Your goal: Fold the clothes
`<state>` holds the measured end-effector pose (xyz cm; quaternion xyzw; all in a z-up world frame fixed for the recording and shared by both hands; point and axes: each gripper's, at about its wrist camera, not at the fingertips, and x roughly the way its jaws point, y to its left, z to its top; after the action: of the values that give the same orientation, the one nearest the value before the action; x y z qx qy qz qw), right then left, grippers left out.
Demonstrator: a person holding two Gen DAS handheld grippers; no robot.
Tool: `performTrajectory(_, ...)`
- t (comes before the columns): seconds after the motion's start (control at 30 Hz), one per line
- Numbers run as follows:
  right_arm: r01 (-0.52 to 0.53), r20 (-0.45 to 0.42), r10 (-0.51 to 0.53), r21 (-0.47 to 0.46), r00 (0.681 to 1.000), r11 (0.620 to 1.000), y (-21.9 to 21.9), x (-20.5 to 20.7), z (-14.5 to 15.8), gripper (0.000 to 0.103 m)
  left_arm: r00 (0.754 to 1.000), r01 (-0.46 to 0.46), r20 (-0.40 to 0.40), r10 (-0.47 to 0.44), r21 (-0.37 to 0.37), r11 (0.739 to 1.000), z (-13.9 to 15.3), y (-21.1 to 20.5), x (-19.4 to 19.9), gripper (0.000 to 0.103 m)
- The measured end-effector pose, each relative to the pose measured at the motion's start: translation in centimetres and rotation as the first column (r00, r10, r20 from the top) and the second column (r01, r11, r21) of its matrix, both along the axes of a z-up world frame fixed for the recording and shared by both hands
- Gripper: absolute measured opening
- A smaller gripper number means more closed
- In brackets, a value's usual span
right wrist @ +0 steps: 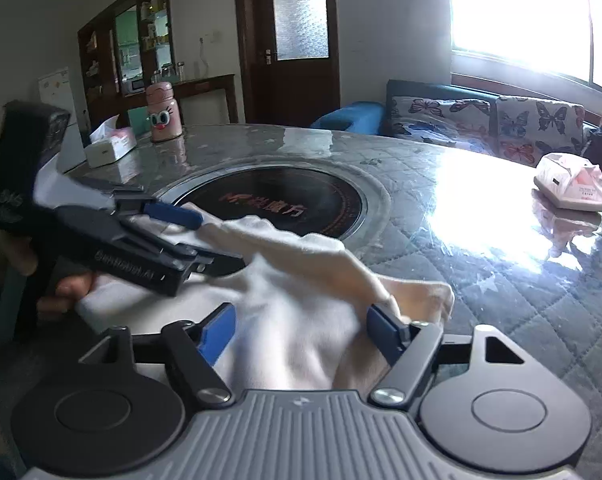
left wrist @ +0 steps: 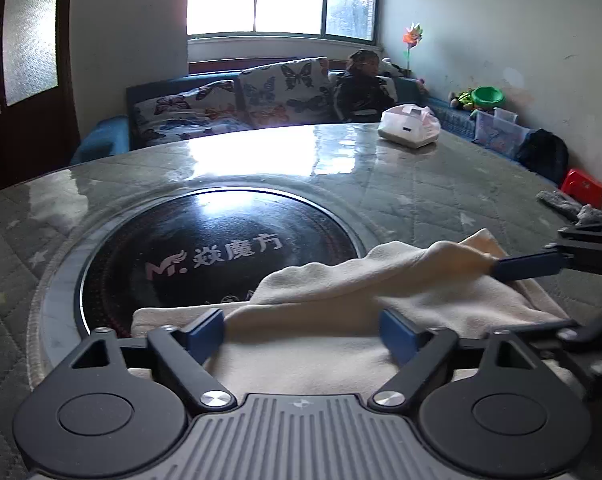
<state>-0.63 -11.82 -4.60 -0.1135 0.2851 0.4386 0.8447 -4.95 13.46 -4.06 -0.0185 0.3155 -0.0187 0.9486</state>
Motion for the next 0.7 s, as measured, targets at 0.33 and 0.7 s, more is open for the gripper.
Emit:
performTrajectory(0.33,0.101,0.006,-0.101,-0.001,0.995,0.995,-3.0,0.0,0.3,0.088,0.999,-0.003,0.046,-0.001,0.088,0.996,0.3,-1.0,-1.7,0.099)
performTrajectory(0.7,0.178,0.046,-0.177,-0.013,0.983,0.984,-4.3,0.6,0.8,0.095,0.98,0.115,0.134,-0.146,0.211,0.971,1.6,-5.4,-6.4,0.099)
